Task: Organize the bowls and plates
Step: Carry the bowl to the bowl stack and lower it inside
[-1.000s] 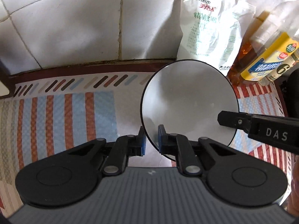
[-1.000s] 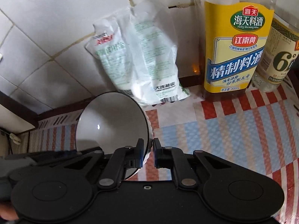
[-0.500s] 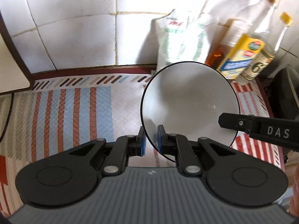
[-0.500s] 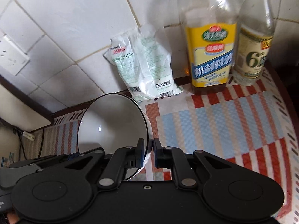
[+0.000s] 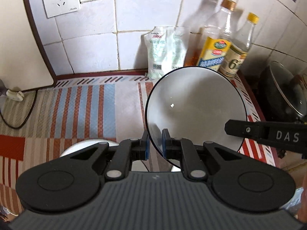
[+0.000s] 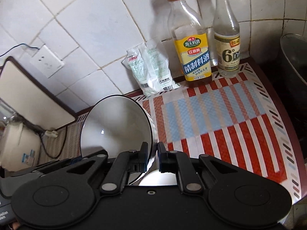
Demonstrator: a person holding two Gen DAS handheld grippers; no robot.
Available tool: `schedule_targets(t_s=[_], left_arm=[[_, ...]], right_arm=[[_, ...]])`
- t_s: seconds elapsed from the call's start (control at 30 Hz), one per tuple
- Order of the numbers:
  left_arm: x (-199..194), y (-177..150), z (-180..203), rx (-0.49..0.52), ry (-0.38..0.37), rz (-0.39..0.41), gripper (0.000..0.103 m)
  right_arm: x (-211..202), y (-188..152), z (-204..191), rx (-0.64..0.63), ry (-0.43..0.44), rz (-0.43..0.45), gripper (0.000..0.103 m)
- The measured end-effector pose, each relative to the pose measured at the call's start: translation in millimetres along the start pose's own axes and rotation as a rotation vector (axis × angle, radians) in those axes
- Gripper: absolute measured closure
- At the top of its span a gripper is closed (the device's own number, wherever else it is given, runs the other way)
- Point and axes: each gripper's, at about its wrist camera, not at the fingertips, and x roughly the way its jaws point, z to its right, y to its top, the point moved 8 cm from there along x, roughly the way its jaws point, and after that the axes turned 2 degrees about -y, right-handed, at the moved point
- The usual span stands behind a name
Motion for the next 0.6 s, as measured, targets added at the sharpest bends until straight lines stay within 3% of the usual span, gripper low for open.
schedule_targets(t_s=[0.3, 0.6], left_arm=[[-14.9, -40.0, 9.0, -0.015, 0.015, -0.024, 0.092], [-8.9, -56.2, 16.1, 0.001, 0.018, -0.053, 0.092]], right_arm=[[-17.4, -39.2, 11.0, 0.008, 0.008, -0.018, 0.089], [-14.8, -61.1, 26.8, 0.036, 0.035, -0.025, 0.088]])
